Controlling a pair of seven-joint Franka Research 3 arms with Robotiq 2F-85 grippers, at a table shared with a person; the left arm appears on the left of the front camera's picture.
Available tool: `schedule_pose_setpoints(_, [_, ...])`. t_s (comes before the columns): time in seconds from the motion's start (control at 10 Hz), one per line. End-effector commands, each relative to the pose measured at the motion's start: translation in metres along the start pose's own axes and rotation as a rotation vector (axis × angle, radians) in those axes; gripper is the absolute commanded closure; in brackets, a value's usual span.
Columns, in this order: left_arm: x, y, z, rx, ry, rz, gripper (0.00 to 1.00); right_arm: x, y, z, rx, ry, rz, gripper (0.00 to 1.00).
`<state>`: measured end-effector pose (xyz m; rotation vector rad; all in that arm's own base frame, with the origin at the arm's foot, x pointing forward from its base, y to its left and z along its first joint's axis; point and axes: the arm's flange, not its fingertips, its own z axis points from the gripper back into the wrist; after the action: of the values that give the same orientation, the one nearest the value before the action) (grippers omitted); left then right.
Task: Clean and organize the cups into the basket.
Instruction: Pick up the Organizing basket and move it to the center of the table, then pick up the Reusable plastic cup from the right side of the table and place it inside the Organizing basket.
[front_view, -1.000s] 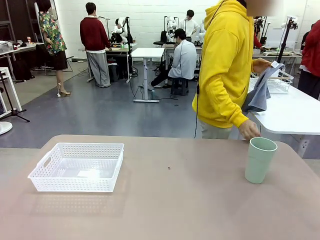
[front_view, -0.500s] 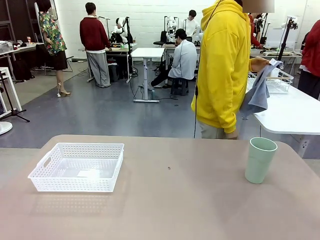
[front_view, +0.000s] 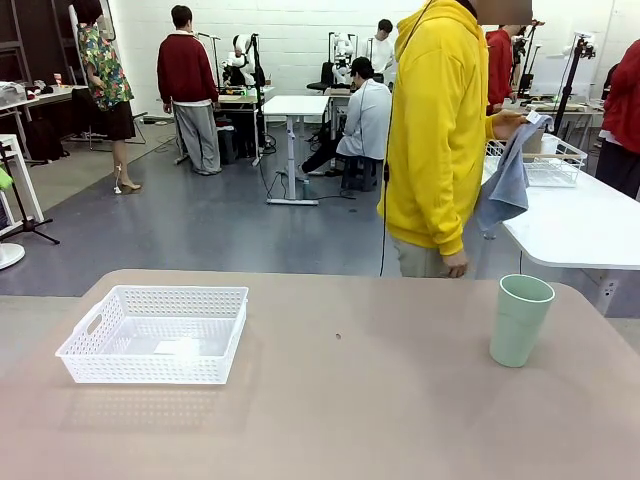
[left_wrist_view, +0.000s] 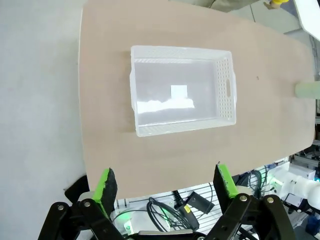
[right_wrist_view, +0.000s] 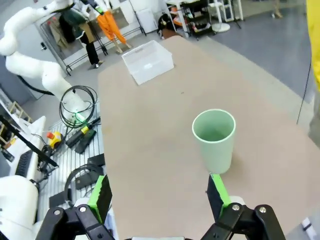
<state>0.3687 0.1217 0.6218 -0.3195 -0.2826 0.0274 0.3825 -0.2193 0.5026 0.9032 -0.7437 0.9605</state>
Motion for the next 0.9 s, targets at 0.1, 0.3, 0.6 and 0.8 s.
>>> schedule_pose_setpoints(0.1, [0.004, 0.002, -0.035, -0.057, -0.01, 0.067, 0.0, -0.034, -0.028, -0.042, 0.033, 0.019, 0.173, 0.0])
schedule_pose_setpoints(0.3, [0.005, 0.003, -0.059, -0.08, -0.024, 0.099, 0.0, -0.052, -0.046, -0.069, -0.042, 0.041, 0.255, 0.0])
schedule_pose_setpoints(0.6, [0.003, -0.01, -0.108, -0.103, -0.023, 0.124, 0.0, -0.074, -0.068, -0.11, -0.239, 0.136, 0.439, 0.0])
schedule_pose_setpoints(0.8, [0.002, -0.023, -0.124, -0.108, -0.056, 0.134, 0.0, -0.082, -0.075, -0.133, -0.231, 0.126, 0.447, 0.0])
